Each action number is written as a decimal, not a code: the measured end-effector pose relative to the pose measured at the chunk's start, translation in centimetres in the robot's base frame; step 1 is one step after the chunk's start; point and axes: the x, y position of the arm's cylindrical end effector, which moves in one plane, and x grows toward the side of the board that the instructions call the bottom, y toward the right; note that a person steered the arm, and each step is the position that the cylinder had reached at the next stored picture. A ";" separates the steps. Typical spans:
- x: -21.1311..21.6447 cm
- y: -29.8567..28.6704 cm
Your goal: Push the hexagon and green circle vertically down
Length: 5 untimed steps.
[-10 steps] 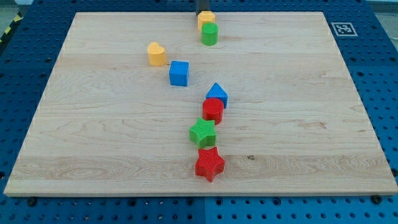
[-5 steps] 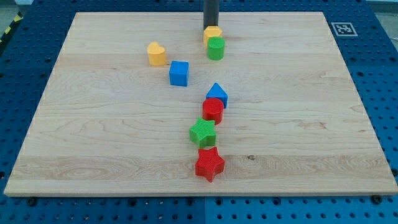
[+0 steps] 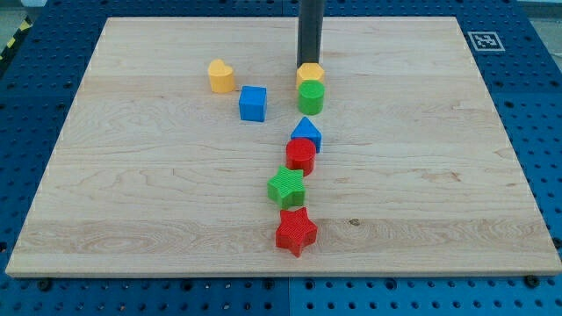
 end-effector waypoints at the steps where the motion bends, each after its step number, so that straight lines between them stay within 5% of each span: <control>1: 0.9 0.8; 5: 0.9 -1.9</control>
